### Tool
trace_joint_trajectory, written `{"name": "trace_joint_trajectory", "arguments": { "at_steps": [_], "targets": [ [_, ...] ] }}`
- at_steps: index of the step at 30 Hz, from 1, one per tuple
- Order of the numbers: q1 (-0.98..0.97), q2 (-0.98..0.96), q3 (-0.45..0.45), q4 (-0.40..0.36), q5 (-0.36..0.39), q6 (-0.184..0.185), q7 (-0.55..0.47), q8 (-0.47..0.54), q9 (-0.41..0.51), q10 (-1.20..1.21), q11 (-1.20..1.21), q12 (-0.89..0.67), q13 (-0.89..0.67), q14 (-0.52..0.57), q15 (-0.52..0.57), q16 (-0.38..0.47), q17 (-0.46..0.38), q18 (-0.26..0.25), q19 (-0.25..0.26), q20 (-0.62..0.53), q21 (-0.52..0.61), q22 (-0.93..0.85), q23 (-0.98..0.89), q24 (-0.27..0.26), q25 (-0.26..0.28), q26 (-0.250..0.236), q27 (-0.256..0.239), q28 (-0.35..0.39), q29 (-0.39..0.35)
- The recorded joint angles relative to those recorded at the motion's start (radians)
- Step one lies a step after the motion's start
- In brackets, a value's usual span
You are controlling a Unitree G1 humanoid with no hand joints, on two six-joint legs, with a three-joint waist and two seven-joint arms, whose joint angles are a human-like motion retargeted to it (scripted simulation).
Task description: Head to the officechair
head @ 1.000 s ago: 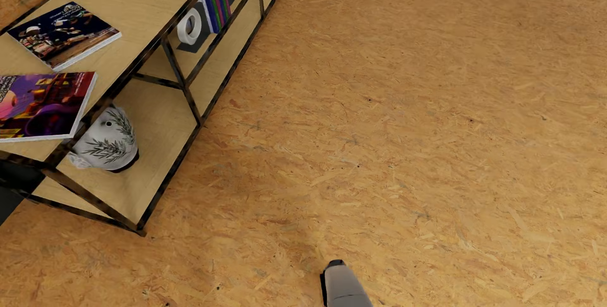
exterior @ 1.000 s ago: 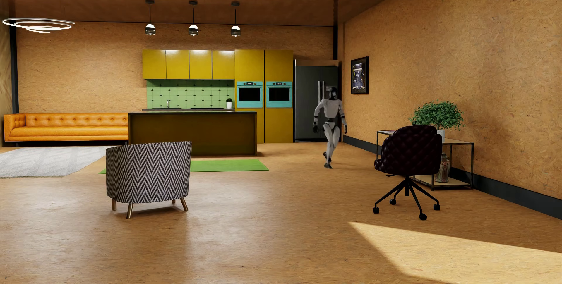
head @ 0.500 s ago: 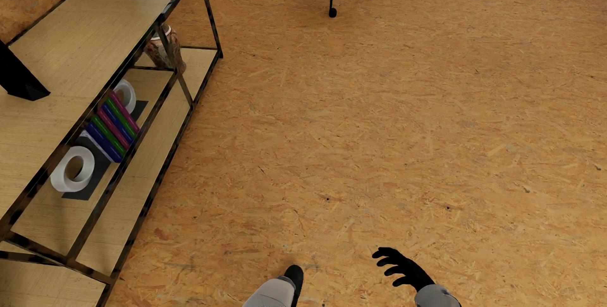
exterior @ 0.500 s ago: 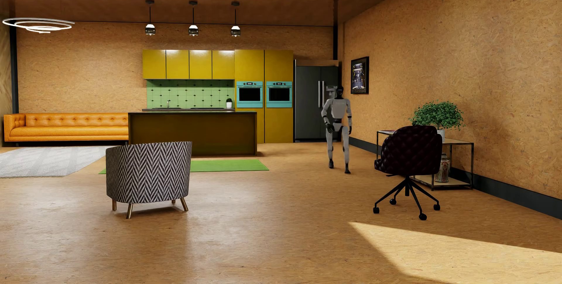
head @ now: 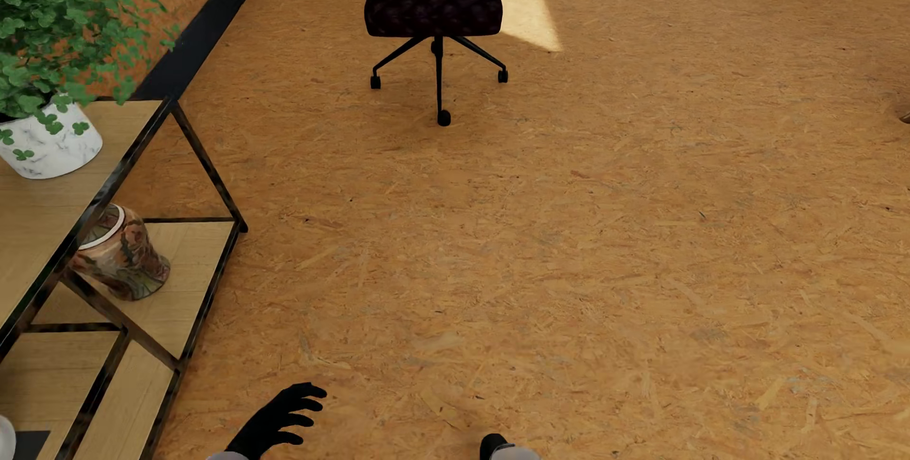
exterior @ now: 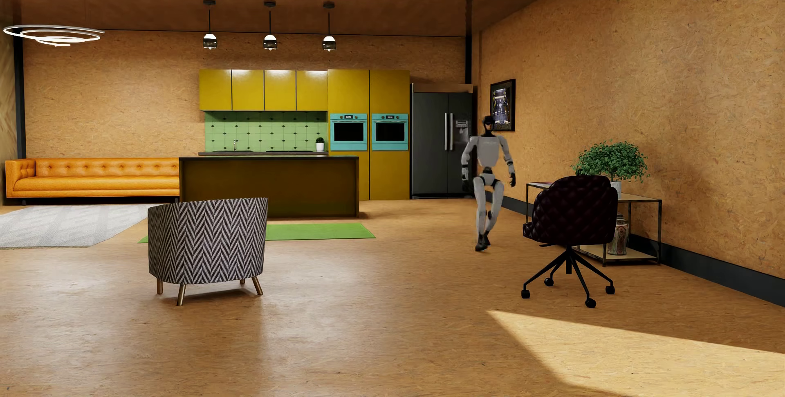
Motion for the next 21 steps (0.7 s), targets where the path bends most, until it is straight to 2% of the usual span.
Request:
{"name": "trace_joint_trajectory", "arguments": {
  "at_steps": [1,2,3,4,5,6,7,8,9,10,12,13,14,15,16,17,18,19,20,21],
  "targets": [
    [0.032,-0.024,-0.036,0.021,0.004,0.001,0.0,0.0,0.004,0.023,-0.006,-0.01,0.02,0.003,-0.005,0.001,0.002,0.0,0.0,0.02,0.022,-0.002,0.011,0.0,0.0,0.0,0.0,0.0,0.0],
    [0.077,-0.044,-0.056,0.046,0.022,0.012,0.0,0.0,0.009,0.05,0.014,-0.007,0.033,0.05,0.175,-0.009,0.002,0.0,0.0,0.04,0.039,0.03,0.027,0.0,0.0,0.0,0.0,0.0,0.0],
    [0.073,-0.081,-0.049,0.062,0.052,0.026,0.0,0.0,-0.01,0.112,0.058,0.009,0.037,0.175,0.437,-0.022,0.007,0.0,0.0,0.052,0.051,0.07,0.04,0.0,0.0,0.0,0.0,0.0,0.0],
    [0.03,-0.086,-0.032,0.11,0.099,0.06,0.0,0.0,-0.015,0.272,0.141,0.029,0.026,0.374,0.568,-0.047,0.007,0.0,0.0,0.037,0.078,0.154,0.057,0.0,0.0,0.0,0.0,0.0,0.0],
    [-0.015,-0.031,-0.007,0.125,0.13,0.066,0.0,0.0,-0.003,0.443,0.198,0.052,0.008,0.541,0.566,-0.065,0.004,0.0,0.0,0.008,0.071,0.253,0.055,0.0,0.0,0.0,0.0,0.0,0.0],
    [-0.133,0.029,0.017,0.124,0.156,0.054,0.0,0.0,0.007,0.656,0.205,0.065,-0.031,0.528,0.541,-0.056,0.016,0.0,0.0,-0.044,0.055,0.335,0.037,0.0,0.0,0.0,0.0,0.0,0.0],
    [-0.233,0.127,0.063,0.139,0.178,0.058,0.0,0.0,0.029,0.826,0.178,0.059,-0.061,0.368,0.49,-0.068,0.003,0.0,0.0,-0.105,0.022,0.42,-0.014,0.0,0.0,0.0,0.0,0.0,0.0],
    [-0.319,0.22,0.142,0.125,0.178,0.033,0.0,0.0,0.031,0.905,0.155,0.08,-0.098,0.215,0.437,-0.064,0.004,0.0,0.0,-0.141,-0.011,0.484,-0.057,0.0,0.0,0.0,0.0,0.0,0.0],
    [-0.397,0.312,0.209,0.117,0.171,0.014,0.0,0.0,0.029,0.903,0.122,0.114,-0.146,0.142,0.383,-0.06,-0.002,0.0,0.0,-0.173,-0.03,0.532,-0.097,0.0,0.0,0.0,0.0,0.0,0.0],
    [-0.476,0.395,0.271,0.105,0.154,-0.003,0.0,0.0,0.025,0.828,0.082,0.156,-0.189,0.113,0.316,-0.055,-0.014,0.0,0.0,-0.182,-0.079,0.55,-0.167,0.0,0.0,0.0,0.0,0.0,0.0],
    [-0.56,0.553,0.366,0.097,0.11,-0.028,0.0,0.0,0.013,0.501,0.009,0.242,-0.268,0.151,0.187,-0.035,-0.034,0.0,0.0,-0.203,-0.198,0.57,-0.286,0.0,0.0,0.0,0.0,0.0,0.0],
    [-0.579,0.645,0.388,0.111,0.109,-0.022,0.0,0.0,0.007,0.305,-0.041,0.278,-0.309,0.228,0.114,-0.027,-0.04,0.0,0.0,-0.201,-0.255,0.568,-0.322,0.0,0.0,0.0,0.0,0.0,0.0],
    [-0.615,0.676,0.418,0.118,0.105,-0.018,0.0,0.0,-0.011,0.113,-0.052,0.295,-0.352,0.354,0.058,-0.021,-0.041,0.0,0.0,-0.206,-0.335,0.571,-0.359,0.0,0.0,0.0,0.0,0.0,0.0],
    [-0.638,0.705,0.44,0.123,0.089,-0.019,0.0,0.0,-0.028,0.049,-0.051,0.306,-0.39,0.7,0.02,-0.017,-0.046,0.0,0.0,-0.21,-0.387,0.571,-0.392,0.0,0.0,0.0,0.0,0.0,0.0],
    [-0.663,0.712,0.469,0.126,0.069,-0.02,0.0,0.0,-0.038,-0.393,-0.033,0.307,-0.417,0.905,0.007,-0.019,-0.053,0.0,0.0,-0.212,-0.432,0.585,-0.429,0.0,0.0,0.0,0.0,0.0,0.0],
    [-0.711,0.755,0.466,0.123,0.07,-0.016,0.0,0.0,-0.049,-0.01,-0.025,0.316,-0.432,0.905,0.02,-0.028,-0.053,0.0,0.0,-0.176,-0.437,0.603,-0.432,0.0,0.0,0.0,0.0,0.0,0.0],
    [-0.717,0.778,0.486,0.1,0.037,-0.023,0.0,0.0,-0.049,0.064,0.021,0.313,-0.417,0.639,0.062,-0.036,-0.052,0.0,0.0,-0.161,-0.457,0.615,-0.45,0.0,0.0,0.0,0.0,0.0,0.0],
    [-0.706,0.773,0.494,0.071,0.033,-0.026,0.0,0.0,-0.066,0.118,0.115,0.318,-0.374,0.488,0.148,-0.035,-0.032,0.0,0.0,-0.152,-0.498,0.622,-0.467,0.0,0.0,0.0,0.0,0.0,0.0],
    [-0.709,0.744,0.467,0.005,-0.015,-0.039,0.0,0.0,-0.076,0.185,0.265,0.322,-0.335,0.352,0.278,-0.042,-0.016,0.0,0.0,-0.15,-0.49,0.642,-0.437,0.0,0.0,0.0,0.0,0.0,0.0],
    [-0.641,0.683,0.464,-0.014,-0.054,-0.057,0.0,0.0,-0.061,0.232,0.462,0.308,-0.313,0.269,0.393,-0.044,-0.002,0.0,0.0,-0.143,-0.442,0.645,-0.379,0.0,0.0,0.0,0.0,0.0,0.0]
  ]
}}
